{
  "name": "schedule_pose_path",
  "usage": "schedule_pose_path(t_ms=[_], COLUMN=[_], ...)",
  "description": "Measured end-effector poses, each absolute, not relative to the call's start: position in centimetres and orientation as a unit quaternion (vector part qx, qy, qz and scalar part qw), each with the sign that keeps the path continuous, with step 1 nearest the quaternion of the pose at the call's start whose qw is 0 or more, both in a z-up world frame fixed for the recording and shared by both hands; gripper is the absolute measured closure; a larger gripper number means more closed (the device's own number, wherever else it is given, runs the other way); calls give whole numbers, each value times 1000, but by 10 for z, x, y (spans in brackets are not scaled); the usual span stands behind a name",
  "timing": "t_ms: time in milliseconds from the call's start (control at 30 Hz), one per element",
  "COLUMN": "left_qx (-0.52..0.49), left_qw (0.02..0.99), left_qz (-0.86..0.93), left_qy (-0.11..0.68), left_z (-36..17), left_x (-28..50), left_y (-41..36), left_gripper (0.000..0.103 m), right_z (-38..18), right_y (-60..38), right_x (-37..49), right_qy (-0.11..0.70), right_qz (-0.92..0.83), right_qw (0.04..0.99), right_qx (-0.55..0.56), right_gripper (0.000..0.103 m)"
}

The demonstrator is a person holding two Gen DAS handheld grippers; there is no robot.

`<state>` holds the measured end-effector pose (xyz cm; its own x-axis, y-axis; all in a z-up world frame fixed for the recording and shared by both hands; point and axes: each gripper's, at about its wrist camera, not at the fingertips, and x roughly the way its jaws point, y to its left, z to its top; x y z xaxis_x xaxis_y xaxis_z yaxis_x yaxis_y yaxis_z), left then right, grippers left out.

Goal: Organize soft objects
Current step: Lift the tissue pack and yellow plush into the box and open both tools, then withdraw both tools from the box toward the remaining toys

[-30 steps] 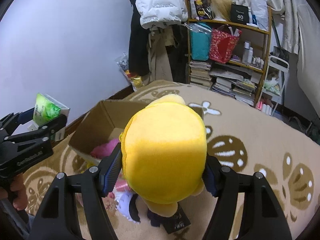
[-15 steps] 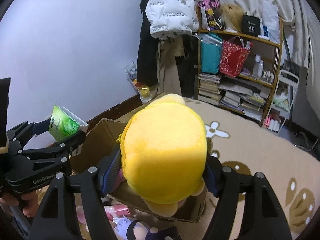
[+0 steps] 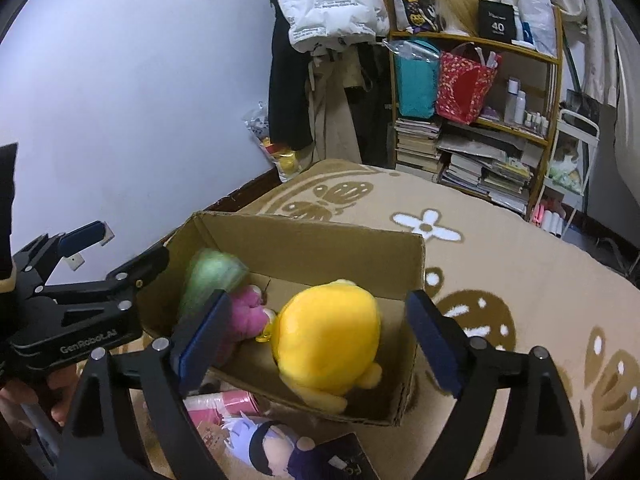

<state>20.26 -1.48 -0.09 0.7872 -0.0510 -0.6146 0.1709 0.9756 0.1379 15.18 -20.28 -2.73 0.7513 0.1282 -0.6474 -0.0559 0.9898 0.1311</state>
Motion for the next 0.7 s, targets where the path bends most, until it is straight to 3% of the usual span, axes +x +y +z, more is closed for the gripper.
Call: schedule_pose_path(t_ms=[100,700], left_qx=[92,65], left_qw=[940,941], left_qz=[-53,-31], left_qy=[326,330], left_z=[2,24], left_x=[200,154], left_y=[-10,29], left_gripper=[2,1], right_z=[-22,1], right_y=[-207,-205], right_x=[146,97], right_qy=[347,333], right_qz=[39,18], right_qw=[935,941], right_qx=[57,64], right_gripper=[0,0])
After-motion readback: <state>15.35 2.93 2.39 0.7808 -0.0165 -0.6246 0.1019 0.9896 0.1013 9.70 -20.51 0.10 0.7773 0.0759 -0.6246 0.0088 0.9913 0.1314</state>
